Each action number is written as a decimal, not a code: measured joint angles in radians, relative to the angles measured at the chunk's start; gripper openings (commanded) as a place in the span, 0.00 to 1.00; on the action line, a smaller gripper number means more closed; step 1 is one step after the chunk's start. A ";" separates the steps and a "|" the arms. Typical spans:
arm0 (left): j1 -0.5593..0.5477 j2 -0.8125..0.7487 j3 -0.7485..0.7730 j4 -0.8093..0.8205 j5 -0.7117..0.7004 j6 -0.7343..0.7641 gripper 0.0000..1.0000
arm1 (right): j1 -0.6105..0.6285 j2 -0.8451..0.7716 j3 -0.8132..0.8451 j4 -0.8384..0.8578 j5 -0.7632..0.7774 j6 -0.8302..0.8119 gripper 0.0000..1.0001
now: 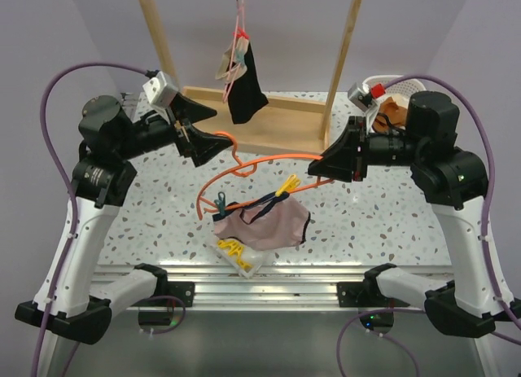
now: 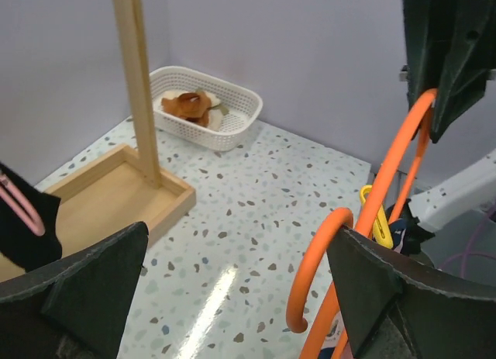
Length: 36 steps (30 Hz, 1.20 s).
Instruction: Remove the underwear clipped to the hanger
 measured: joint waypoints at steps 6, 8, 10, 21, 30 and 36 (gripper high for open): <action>-0.002 -0.020 0.003 -0.090 -0.133 0.089 1.00 | -0.001 0.005 0.000 -0.016 0.040 -0.015 0.00; -0.003 -0.019 0.001 -0.095 -0.090 0.097 1.00 | -0.001 0.012 0.000 -0.013 0.031 -0.013 0.00; -0.003 -0.018 -0.002 -0.094 -0.031 0.101 1.00 | -0.001 0.020 0.000 -0.009 0.016 -0.009 0.00; -0.007 -0.005 -0.066 0.105 0.376 -0.026 0.85 | -0.001 0.051 -0.007 0.050 -0.064 0.035 0.00; -0.007 0.035 -0.152 0.402 0.530 -0.267 0.57 | -0.001 0.051 -0.013 0.133 -0.087 0.092 0.00; -0.007 0.041 -0.151 0.487 0.537 -0.333 0.57 | -0.001 0.051 -0.019 0.119 -0.084 0.083 0.00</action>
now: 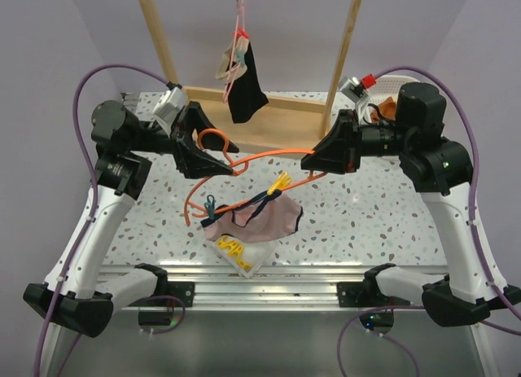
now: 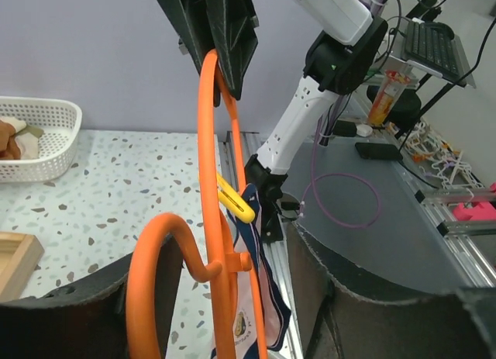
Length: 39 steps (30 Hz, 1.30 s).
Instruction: Remove the underwear clipped to the hanger
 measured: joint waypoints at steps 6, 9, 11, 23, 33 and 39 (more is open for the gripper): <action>0.000 0.017 0.004 0.018 -0.008 -0.021 0.15 | 0.000 -0.001 -0.027 -0.003 0.000 -0.003 0.00; 0.000 0.024 0.003 0.014 -0.013 -0.027 0.00 | 0.000 -0.005 -0.027 0.006 -0.002 0.000 0.00; 0.000 0.024 0.003 0.013 -0.019 -0.026 0.00 | 0.000 -0.008 -0.027 0.012 -0.001 0.001 0.00; 0.011 0.042 0.149 -0.374 -0.250 0.257 0.00 | 0.000 0.000 -0.013 -0.019 0.281 0.006 0.98; 0.013 0.130 0.242 -0.519 -0.515 0.308 0.00 | 0.001 -0.111 -0.151 0.090 0.764 0.050 0.98; 0.011 0.193 0.242 -0.521 -0.601 0.230 0.00 | 0.089 -0.146 -0.314 0.206 0.837 0.060 0.98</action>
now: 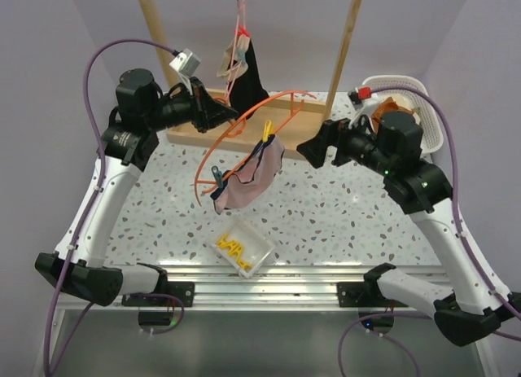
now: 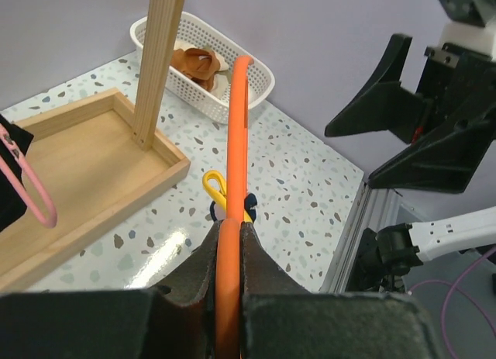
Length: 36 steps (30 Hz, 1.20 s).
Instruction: Remove the underwear clipped to the hanger
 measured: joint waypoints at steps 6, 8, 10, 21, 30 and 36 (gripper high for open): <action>-0.009 0.006 0.002 0.008 -0.031 -0.054 0.00 | 0.077 0.024 -0.119 0.060 0.089 0.010 0.88; -0.016 0.006 0.002 0.007 -0.032 -0.065 0.00 | 0.091 0.043 -0.119 0.082 0.109 0.021 0.83; -0.020 0.006 0.002 0.007 -0.032 -0.074 0.00 | 0.100 0.061 -0.119 0.114 0.114 0.035 0.79; -0.025 -0.002 0.008 -0.001 -0.045 -0.078 0.00 | 0.112 0.058 -0.201 0.306 0.082 0.153 0.48; 0.046 -0.057 0.008 -0.010 0.035 -0.050 0.00 | 0.108 -0.176 -0.145 -0.003 0.478 0.325 0.87; 0.041 -0.096 -0.095 0.059 0.247 -0.042 0.00 | 0.106 -0.201 0.133 -0.318 0.830 0.344 0.98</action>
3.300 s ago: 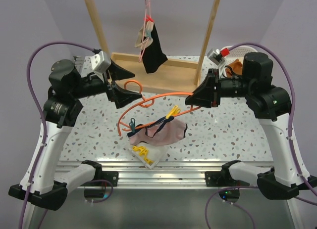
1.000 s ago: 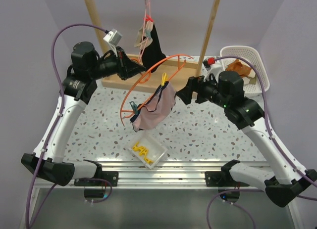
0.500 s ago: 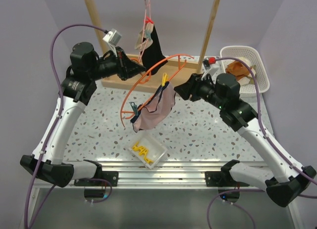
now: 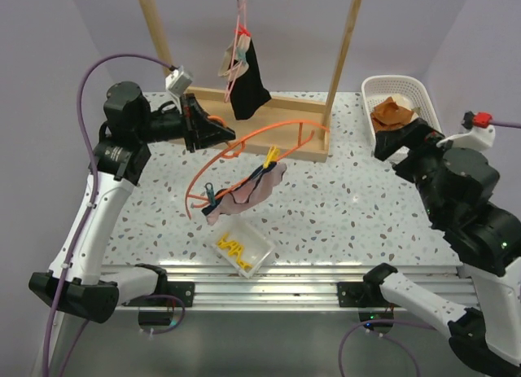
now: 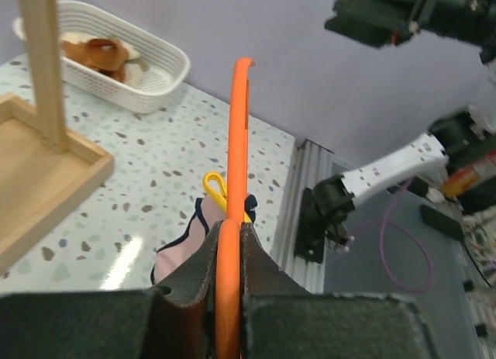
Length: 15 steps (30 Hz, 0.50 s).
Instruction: Remove the underwear clipped to the hanger
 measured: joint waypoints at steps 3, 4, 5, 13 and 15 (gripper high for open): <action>-0.015 -0.026 -0.071 0.018 0.116 0.005 0.00 | -0.003 0.042 0.131 -0.090 0.059 -0.004 0.98; -0.020 -0.037 -0.095 0.021 0.156 0.010 0.00 | -0.003 0.062 0.166 -0.114 0.064 -0.008 0.98; -0.024 -0.049 -0.116 0.025 0.195 0.016 0.00 | -0.003 0.079 0.191 -0.134 0.062 -0.012 0.98; -0.046 -0.165 -0.232 0.063 0.389 0.026 0.00 | -0.018 0.343 0.364 -0.257 -0.236 -0.050 0.98; -0.053 -0.188 -0.241 0.073 0.406 0.026 0.00 | -0.047 0.401 0.358 -0.261 -0.387 -0.056 0.98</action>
